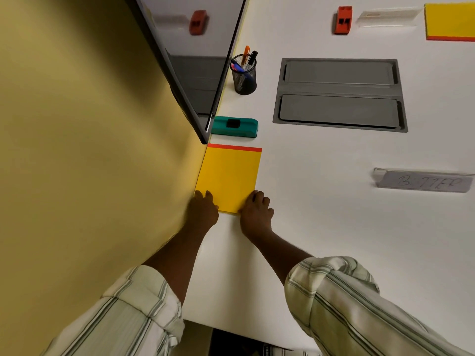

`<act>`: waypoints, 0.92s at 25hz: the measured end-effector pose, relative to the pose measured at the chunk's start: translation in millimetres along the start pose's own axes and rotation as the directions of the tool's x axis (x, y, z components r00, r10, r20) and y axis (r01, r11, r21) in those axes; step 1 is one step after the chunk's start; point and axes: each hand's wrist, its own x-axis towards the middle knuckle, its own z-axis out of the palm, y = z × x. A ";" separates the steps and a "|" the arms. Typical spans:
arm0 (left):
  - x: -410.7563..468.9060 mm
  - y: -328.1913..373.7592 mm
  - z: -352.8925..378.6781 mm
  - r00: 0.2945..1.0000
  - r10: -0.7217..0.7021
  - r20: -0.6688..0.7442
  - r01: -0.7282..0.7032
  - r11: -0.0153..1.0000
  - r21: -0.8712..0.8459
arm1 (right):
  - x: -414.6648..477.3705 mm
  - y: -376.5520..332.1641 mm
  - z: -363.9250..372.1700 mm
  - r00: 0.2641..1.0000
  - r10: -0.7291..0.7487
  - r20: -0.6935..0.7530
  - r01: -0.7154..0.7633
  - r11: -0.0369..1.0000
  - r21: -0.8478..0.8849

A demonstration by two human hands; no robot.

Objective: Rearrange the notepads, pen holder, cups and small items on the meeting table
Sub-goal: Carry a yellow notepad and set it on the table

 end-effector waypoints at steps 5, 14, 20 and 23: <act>-4.6 2.6 -4.2 0.999 0.003 -0.037 -0.007 0.992 -0.125 | -2.6 9.7 -4.0 0.999 -0.050 0.002 0.050 0.998 0.026; -52.5 43.5 -1.5 0.956 0.128 -0.265 -0.191 0.955 -0.227 | -40.6 50.2 -31.6 0.997 -0.072 -0.004 0.072 0.992 0.101; -114.0 70.2 -7.2 0.931 0.230 -0.283 -0.300 0.924 -0.236 | -100.4 56.5 -67.5 0.990 0.035 -0.135 -0.029 0.999 0.045; -146.2 75.7 -9.5 0.910 0.284 -0.302 -0.366 0.894 -0.260 | -134.1 54.2 -78.6 0.975 0.044 -0.216 -0.033 0.998 0.055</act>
